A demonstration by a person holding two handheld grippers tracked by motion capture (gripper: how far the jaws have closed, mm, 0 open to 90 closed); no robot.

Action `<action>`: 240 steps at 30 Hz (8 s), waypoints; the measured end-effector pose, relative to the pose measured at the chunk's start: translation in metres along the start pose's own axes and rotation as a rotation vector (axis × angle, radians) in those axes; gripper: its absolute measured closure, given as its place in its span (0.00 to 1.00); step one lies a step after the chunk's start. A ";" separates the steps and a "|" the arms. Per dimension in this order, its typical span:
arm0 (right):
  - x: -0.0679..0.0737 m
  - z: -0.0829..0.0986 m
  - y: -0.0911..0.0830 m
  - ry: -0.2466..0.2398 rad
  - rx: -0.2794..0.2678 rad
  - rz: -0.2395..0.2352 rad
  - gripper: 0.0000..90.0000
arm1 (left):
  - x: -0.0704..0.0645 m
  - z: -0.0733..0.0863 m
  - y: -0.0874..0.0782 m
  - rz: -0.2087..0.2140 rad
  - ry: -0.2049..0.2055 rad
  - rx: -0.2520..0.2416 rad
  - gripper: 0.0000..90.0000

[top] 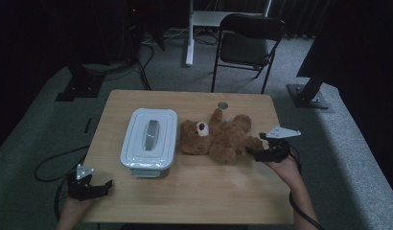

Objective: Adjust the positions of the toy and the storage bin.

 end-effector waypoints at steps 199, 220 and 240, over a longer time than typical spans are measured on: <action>-0.105 0.000 0.078 0.417 0.143 0.527 0.19 | -0.001 -0.001 0.001 0.033 0.026 0.002 0.01; 0.054 -0.023 0.116 0.242 0.026 0.195 0.12 | 0.007 -0.065 0.013 -0.057 0.058 -0.091 0.01; 0.133 0.012 0.202 0.286 0.160 0.041 0.12 | -0.035 -0.079 0.056 0.089 0.115 -0.018 0.01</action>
Point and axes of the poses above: each handheld gripper's, and its own axes: y roughly forward along the jaws, z roughly out of its underside, x roughly to its left, the point moved 9 cm from there along y, roughly forward along the jaws, and after that the axes turned 11 degrees about -x, right-handed, at the moved point
